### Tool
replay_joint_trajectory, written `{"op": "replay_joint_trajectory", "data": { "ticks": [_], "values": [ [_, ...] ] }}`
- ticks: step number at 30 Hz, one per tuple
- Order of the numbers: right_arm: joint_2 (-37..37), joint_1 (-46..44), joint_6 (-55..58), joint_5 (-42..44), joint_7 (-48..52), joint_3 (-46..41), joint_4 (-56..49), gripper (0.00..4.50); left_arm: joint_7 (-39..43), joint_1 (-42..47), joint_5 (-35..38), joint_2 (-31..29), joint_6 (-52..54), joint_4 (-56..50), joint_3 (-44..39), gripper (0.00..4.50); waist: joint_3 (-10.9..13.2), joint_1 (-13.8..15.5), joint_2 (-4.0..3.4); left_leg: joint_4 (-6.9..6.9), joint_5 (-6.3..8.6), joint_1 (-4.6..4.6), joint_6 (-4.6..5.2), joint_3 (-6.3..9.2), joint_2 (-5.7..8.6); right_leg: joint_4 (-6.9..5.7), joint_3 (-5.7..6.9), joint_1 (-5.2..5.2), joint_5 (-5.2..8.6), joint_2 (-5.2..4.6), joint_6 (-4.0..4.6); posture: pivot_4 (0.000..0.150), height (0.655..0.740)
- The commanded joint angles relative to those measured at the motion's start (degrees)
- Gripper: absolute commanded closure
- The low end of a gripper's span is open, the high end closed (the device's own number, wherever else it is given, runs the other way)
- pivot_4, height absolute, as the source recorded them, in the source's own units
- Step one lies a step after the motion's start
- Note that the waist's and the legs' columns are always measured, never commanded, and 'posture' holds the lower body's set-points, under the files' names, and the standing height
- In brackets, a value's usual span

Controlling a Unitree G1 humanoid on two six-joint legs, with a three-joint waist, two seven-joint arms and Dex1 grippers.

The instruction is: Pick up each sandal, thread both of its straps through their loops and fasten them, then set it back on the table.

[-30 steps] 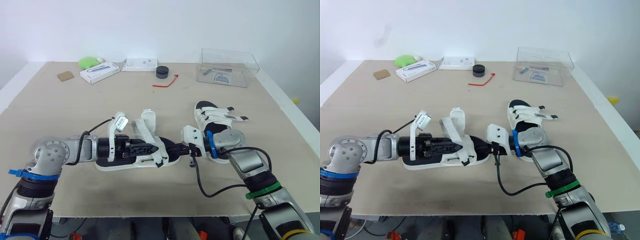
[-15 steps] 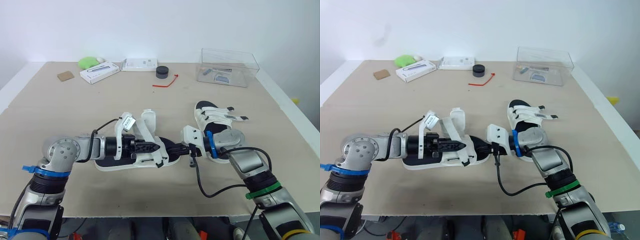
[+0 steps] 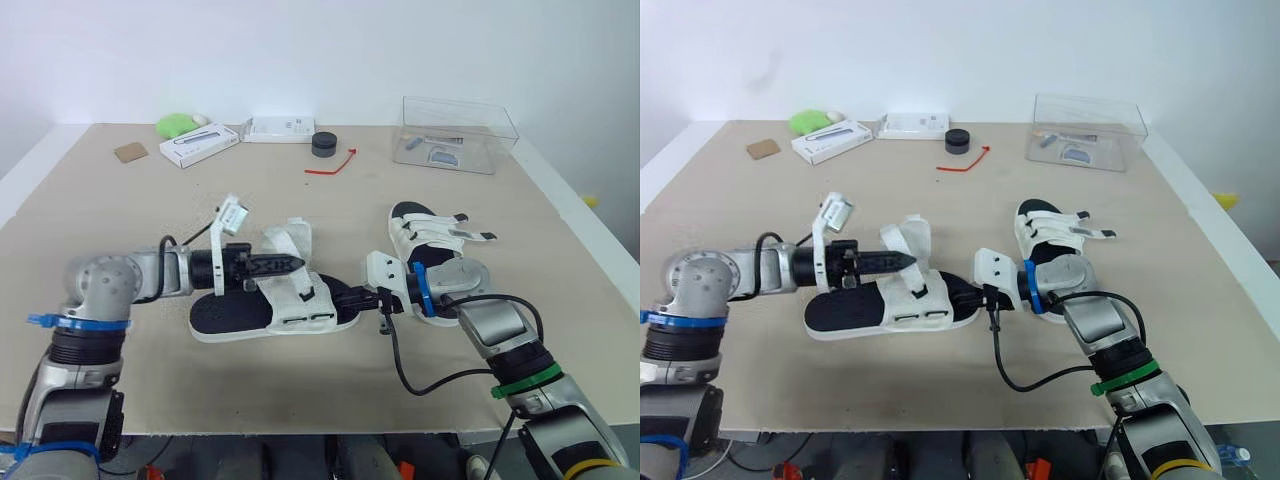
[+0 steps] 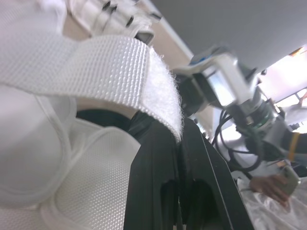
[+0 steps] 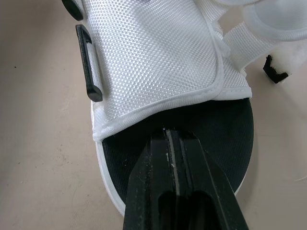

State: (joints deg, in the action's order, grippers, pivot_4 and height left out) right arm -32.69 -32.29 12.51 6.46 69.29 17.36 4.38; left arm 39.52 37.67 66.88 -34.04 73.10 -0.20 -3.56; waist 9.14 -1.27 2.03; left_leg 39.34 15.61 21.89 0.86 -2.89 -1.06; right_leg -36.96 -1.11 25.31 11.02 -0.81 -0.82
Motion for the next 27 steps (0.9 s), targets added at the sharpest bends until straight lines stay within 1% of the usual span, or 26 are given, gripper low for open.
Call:
{"op": "replay_joint_trajectory", "data": {
  "ticks": [1, 7, 15, 18, 21, 27],
  "values": [
    [-0.53, -0.12, -0.07, -0.56, -0.11, 0.07, -0.29, 4.50, 6.36, 2.07, 0.17, -2.29, 1.40, 1.06, -0.49, 4.46, 0.00, -0.02, 0.00, 0.00, 0.00, 0.01, 0.00, 0.00, 0.00, 0.00, 0.00, 0.01, 0.00, 0.00, 0.00, 0.150, 0.7400],
    [-0.65, -0.25, -0.23, -0.71, -0.09, 0.02, -0.06, 4.50, 13.93, 3.17, -2.68, -4.71, 2.92, 1.86, 3.03, 4.46, 0.00, -0.01, 0.00, 0.00, 0.00, 0.01, 0.00, 0.01, 0.00, 0.00, 0.01, 0.01, 0.01, 0.00, 0.00, 0.150, 0.7400],
    [-1.00, 0.24, -0.02, -0.78, -0.35, -0.17, -0.67, 4.50, 20.02, 4.81, -9.71, -5.24, 0.16, 5.53, 6.78, 4.46, 0.01, -0.01, 0.00, 0.00, 0.00, 0.03, 0.00, 0.02, 0.00, 0.00, 0.02, 0.02, 0.02, 0.01, 0.02, 0.150, 0.7400],
    [-1.18, 0.45, 0.09, -0.70, -0.40, -0.31, -0.86, 4.50, 20.92, 5.90, -12.55, -4.52, -1.74, 8.30, 7.03, 4.46, 0.01, 0.01, 0.00, 0.00, 0.00, 0.03, 0.00, 0.02, 0.00, 0.00, 0.02, 0.02, 0.03, 0.00, 0.02, 0.150, 0.7400],
    [-1.33, 0.59, 0.13, -0.65, -0.48, -0.35, -0.99, 4.50, 22.08, 6.73, -13.65, -4.06, -1.80, 9.35, 7.08, 4.46, 0.01, 0.03, 0.01, 0.00, 0.00, 0.05, 0.01, 0.02, 0.00, 0.00, 0.02, 0.03, 0.03, -0.01, 0.01, 0.150, 0.7400],
    [-1.48, 0.85, 0.12, -0.61, -0.59, -0.34, -1.22, 4.50, 25.72, 5.56, -13.71, -4.84, -0.33, 6.22, 7.90, 4.46, 0.01, 0.02, 0.01, 0.00, 0.01, 0.09, 0.02, 0.03, 0.01, 0.00, 0.02, 0.04, 0.05, -0.04, -0.02, 0.150, 0.7400]
  ]
}}
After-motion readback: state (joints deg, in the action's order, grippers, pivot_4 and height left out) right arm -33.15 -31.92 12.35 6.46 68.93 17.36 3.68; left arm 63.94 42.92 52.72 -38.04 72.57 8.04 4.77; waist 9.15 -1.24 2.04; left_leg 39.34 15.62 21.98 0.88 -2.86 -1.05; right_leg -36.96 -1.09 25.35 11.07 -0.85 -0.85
